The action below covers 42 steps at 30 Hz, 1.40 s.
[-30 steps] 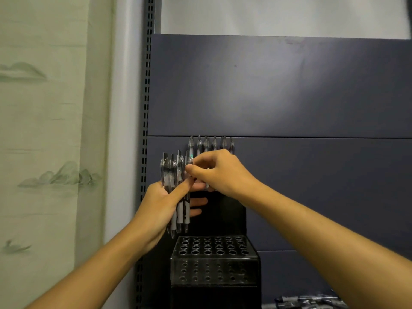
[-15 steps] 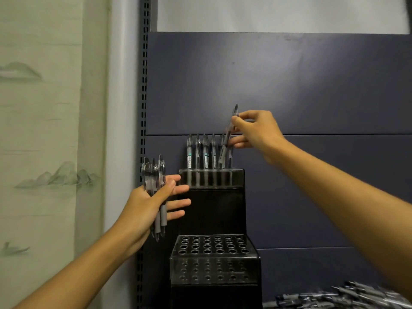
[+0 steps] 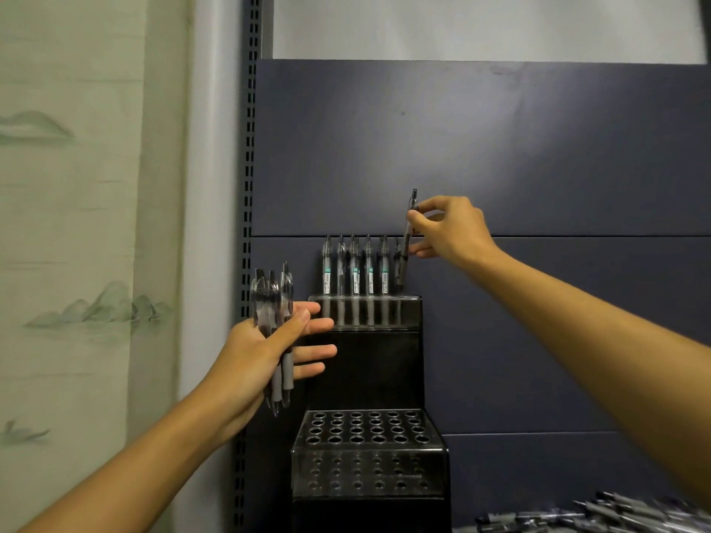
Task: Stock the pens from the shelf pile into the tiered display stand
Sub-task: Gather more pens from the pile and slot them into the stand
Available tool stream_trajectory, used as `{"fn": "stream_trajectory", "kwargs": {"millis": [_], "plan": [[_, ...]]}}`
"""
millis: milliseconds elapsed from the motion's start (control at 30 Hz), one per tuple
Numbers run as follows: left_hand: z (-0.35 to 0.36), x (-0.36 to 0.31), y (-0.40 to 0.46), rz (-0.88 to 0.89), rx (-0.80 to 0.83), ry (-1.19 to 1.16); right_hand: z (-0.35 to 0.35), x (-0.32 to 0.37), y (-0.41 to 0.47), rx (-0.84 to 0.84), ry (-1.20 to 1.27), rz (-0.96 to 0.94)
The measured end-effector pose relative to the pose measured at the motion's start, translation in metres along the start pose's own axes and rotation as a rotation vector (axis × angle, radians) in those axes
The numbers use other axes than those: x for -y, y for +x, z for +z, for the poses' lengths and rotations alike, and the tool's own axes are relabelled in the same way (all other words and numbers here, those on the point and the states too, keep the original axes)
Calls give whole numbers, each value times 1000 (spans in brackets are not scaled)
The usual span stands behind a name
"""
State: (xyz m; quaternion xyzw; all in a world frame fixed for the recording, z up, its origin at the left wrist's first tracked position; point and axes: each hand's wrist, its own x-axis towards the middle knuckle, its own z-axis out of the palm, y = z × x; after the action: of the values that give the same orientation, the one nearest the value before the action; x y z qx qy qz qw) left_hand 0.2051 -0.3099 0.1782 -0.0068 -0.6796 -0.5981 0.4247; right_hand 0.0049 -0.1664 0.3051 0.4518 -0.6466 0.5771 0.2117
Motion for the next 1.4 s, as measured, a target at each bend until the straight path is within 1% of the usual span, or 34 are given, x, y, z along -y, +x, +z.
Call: {"fn": "stream_trajectory", "kwargs": {"millis": [267, 333, 433, 533, 700, 767, 833, 900, 933, 967, 1033, 1067, 1133, 1200, 1267, 1333, 1400], "plan": [[-2, 3, -3, -9, -23, -9, 4, -7, -1, 56, -48, 3], [-3, 3, -4, -16, -23, -6, 6, -9, -1, 63, -41, 32], [-4, 4, -4, -23, -30, -2, 12, -10, 0, 123, -46, 110], [-4, 3, -4, -27, -29, -5, 16, -10, -1, 183, -117, 122], [-2, 4, -6, -28, -14, -1, 15, -21, -8, 211, -217, 116], [-1, 5, -7, -29, -9, -8, 15, -25, -10, 208, -279, 89], [1, 5, -8, -24, 2, -19, 11, -24, -12, 155, -311, 38], [3, 4, -7, -18, 13, -27, 6, -18, -15, 66, -269, -30], [4, 3, -7, -15, 19, -31, 5, -12, -19, 56, -214, -61], [5, 2, -6, -14, 23, -36, 5, -5, -24, 85, -134, -82], [9, -1, -6, -11, 33, -44, 10, 11, -38, 213, 58, -94], [12, -3, -6, -8, 41, -46, 14, 18, -46, 280, 112, -104], [17, -6, -6, -2, 58, -42, 22, 27, -59, 391, 101, -158], [20, -8, -8, 2, 75, -45, 31, 32, -69, 471, 20, -220], [22, -9, -10, 7, 96, -37, 41, 33, -78, 536, 0, -230], [23, -9, -12, 21, 101, -23, 49, 33, -84, 565, 38, -191], [24, -8, -12, 34, 74, -29, 54, 32, -88, 556, 42, -173]]}}
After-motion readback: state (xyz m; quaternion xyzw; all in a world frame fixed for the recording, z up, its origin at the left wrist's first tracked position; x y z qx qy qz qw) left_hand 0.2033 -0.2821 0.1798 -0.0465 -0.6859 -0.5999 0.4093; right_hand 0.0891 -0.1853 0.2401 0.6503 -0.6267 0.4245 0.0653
